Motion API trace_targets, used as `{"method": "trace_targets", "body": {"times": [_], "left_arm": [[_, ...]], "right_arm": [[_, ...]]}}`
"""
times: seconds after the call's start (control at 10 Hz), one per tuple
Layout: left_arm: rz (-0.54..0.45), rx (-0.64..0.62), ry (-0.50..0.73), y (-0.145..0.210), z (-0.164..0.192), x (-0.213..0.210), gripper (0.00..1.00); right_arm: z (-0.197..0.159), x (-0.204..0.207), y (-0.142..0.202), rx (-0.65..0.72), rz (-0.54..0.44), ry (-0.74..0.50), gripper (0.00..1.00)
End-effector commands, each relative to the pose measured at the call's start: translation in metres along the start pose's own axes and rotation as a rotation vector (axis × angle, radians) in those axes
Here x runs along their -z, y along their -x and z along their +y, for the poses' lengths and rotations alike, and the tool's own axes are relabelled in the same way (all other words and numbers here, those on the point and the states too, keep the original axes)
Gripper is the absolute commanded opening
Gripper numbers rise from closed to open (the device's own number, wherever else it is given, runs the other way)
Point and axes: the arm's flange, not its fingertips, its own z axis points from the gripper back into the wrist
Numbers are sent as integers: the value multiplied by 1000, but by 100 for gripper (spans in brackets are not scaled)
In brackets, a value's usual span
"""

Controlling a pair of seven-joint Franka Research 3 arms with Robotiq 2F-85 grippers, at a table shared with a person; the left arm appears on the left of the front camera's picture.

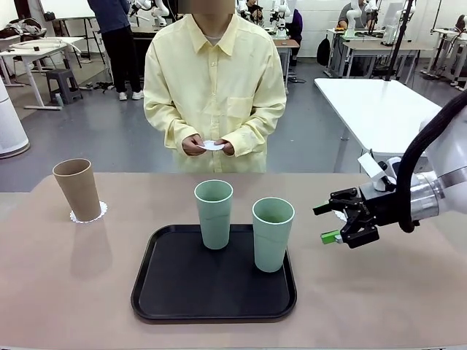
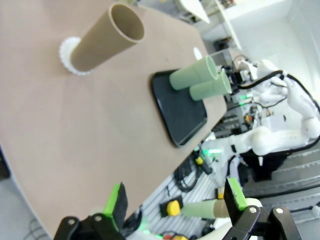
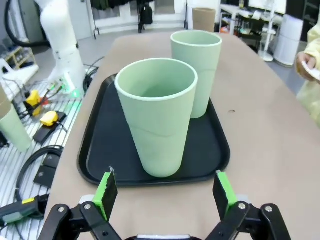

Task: Place coasters on the table and set cups on them.
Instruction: Take one Reusable plastic cup from the Flat Tray and place it on a coaster set by the human.

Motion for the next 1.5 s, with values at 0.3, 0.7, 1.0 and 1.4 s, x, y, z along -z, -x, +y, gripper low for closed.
{"method": "trace_targets", "body": {"times": [0.3, 0.7, 1.0, 1.4], "left_arm": [[-16, -13, 15, -1, -3, -1, 100], [-16, -13, 15, -1, -3, -1, 100], [-16, -13, 15, -1, -3, -1, 100], [-16, -13, 15, -1, -3, -1, 100]], "right_arm": [[-9, 40, 9, 17, -57, -38, 100], [-14, 61, 16, 16, -58, -64, 100], [-18, 77, 19, 22, -65, -85, 100], [-19, 92, 15, -1, -79, -104, 100]]}}
